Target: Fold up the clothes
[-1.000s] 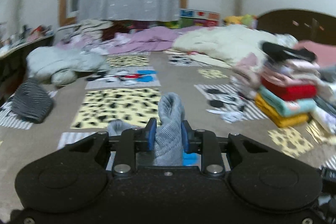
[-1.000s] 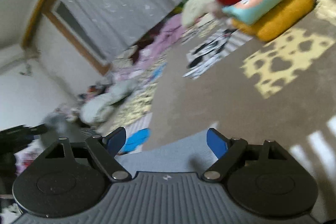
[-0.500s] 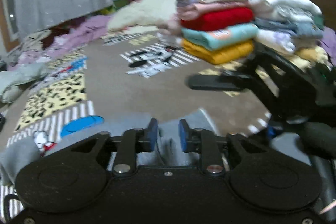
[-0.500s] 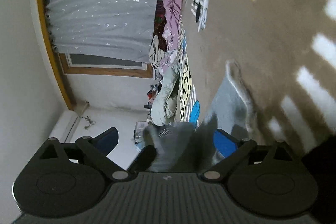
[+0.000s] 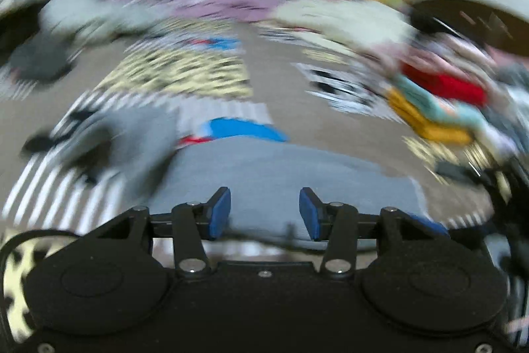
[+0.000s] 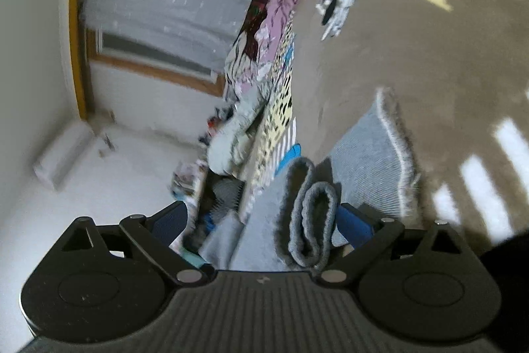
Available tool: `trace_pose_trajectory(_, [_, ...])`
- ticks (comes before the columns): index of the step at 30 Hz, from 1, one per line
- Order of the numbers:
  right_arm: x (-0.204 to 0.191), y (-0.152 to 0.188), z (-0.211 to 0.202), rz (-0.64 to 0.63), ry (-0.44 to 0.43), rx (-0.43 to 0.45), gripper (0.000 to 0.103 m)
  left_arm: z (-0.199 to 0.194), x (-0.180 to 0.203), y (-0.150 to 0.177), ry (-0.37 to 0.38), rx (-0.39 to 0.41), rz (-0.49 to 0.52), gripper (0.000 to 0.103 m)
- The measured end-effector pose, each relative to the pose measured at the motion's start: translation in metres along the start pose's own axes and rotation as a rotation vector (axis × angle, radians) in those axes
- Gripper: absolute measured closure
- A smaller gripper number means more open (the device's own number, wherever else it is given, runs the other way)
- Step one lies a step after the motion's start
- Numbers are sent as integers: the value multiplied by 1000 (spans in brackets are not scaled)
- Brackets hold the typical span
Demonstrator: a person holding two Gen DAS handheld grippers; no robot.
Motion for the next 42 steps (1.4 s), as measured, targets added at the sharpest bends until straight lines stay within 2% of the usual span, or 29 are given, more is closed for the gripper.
trace_pose_trajectory(3, [-11, 9, 6, -82, 53, -22, 7, -8, -45, 4, -20, 49, -201, 56])
trace_pose_trajectory(7, [-25, 17, 19, -152, 135, -31, 7, -11, -79, 10, -4, 87, -343, 54])
trace_pose_trajectory(11, [-40, 22, 28, -203, 222, -8, 7, -14, -95, 5, 17, 130, -402, 52])
trace_pose_trajectory(14, [-50, 28, 38, -254, 310, 18, 11, -12, -103, -3, 21, 159, -416, 51])
trace_pose_trajectory(17, [-57, 33, 46, -299, 389, 43, 29, -7, -116, -11, 43, 184, -442, 49])
trace_pose_trajectory(18, [-59, 34, 47, -315, 405, 46, 49, -5, -119, -14, 51, 188, -444, 48])
trace_pose_trajectory(19, [-61, 35, 48, -332, 413, 45, 61, -2, -121, -17, 58, 192, -444, 48])
trace_pose_trajectory(22, [-67, 38, 49, -382, 434, 46, 64, 6, -127, -24, 98, 201, -451, 48])
trace_pose_trajectory(26, [-88, 28, 38, -409, 395, 78, 65, 14, -136, -24, 151, 201, -501, 48])
trace_pose_trajectory(29, [-121, 13, 35, -438, 329, 98, 65, 13, -139, -22, 191, 192, -558, 48])
trace_pose_trajectory(31, [-145, 4, 36, -452, 274, 103, 65, 7, -140, -25, 222, 215, -580, 48])
trace_pose_trajectory(35, [-183, -17, 44, -444, 191, 107, 65, -7, -139, -32, 283, 255, -587, 45])
trace_pose_trajectory(40, [-220, -52, 60, -465, 178, 154, 65, -3, -130, -32, 341, 204, -563, 42])
trace_pose_trajectory(42, [-227, -66, 62, -460, 187, 171, 65, 0, -119, -34, 354, 184, -510, 42])
Point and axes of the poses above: each gripper's, at about its wrist camera, not at the fingertips, and z roughly the way its jaws point, x to its right, y to its underside, the point moved 4 cm from there along z, roughly the way its jaws point, and after that the axes turned 15 degrees about y, right-handed, at the moved point
